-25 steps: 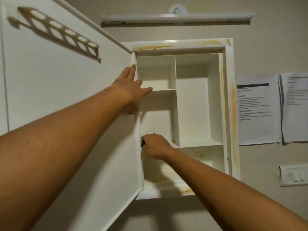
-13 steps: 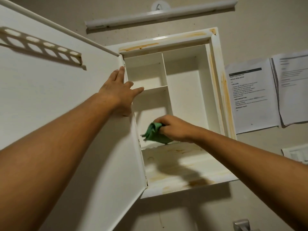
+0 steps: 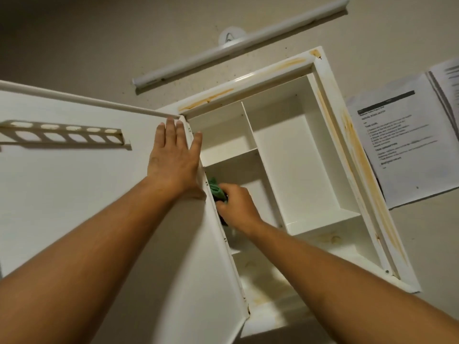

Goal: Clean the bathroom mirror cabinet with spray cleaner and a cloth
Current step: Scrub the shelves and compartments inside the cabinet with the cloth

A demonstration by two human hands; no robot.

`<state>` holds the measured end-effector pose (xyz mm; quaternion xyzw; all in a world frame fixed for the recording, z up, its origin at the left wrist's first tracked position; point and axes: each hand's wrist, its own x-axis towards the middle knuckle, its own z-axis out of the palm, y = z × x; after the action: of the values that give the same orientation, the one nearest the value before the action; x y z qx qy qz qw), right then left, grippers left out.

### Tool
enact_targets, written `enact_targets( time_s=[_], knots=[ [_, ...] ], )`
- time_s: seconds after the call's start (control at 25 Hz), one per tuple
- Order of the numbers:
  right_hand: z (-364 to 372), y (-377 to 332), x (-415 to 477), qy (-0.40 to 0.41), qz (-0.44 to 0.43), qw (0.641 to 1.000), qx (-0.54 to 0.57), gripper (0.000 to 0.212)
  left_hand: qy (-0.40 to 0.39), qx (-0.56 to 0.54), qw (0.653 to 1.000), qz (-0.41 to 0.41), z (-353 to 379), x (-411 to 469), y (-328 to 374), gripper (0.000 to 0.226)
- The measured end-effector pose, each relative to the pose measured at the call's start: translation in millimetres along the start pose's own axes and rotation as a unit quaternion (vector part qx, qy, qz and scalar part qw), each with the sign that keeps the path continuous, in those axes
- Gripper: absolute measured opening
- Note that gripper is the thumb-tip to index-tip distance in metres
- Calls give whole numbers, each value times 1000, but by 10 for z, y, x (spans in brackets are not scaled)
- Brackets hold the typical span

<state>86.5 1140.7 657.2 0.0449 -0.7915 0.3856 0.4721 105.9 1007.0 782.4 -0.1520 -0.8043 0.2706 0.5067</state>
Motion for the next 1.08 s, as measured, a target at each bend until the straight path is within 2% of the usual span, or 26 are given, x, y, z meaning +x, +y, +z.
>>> enact_targets(
  time_s=[0.04, 0.12, 0.2, 0.28, 0.44, 0.52, 0.6, 0.68, 0.8, 0.88, 0.96, 1.08],
  knots=[
    [46, 97, -128, -38, 17, 999, -21, 21, -4, 0, 1000, 3, 22, -17, 5, 146],
    [69, 273, -269, -129, 31, 982, -131, 21, -6, 8, 1000, 14, 48, -41, 20, 149],
    [52, 269, -209, -151, 40, 970, -184, 17, 4, 1, 1000, 18, 59, -2, 4, 150],
    [53, 198, -39, -113, 72, 986, -102, 11, 5, -4, 1000, 25, 49, -21, 12, 151],
    [123, 46, 347, 46, 84, 992, 85, 8, 13, -8, 999, 28, 33, 0, 32, 152],
    [108, -25, 509, 81, 41, 993, 71, 12, 19, -5, 999, 30, 22, 5, 37, 152],
    [146, -55, 504, 55, 0, 999, 0, 17, 18, 1, 999, 36, 24, 5, 11, 151],
    [156, 73, 292, 12, -4, 999, -40, 26, 18, -6, 999, 37, 28, -9, 1, 151],
    [63, 382, -126, -122, 26, 990, -71, 25, 23, -4, 999, 39, 20, -13, -3, 152],
    [-92, 311, -58, -170, 58, 984, 1, 23, 20, -10, 999, 39, 15, -22, 4, 152],
    [-195, 48, 274, -126, 83, 972, 179, 17, 18, -9, 999, 39, 11, -27, 13, 151],
    [-149, -85, 426, -82, 105, 942, 308, 19, 22, -8, 999, 42, 1, -10, 5, 151]
  ],
)
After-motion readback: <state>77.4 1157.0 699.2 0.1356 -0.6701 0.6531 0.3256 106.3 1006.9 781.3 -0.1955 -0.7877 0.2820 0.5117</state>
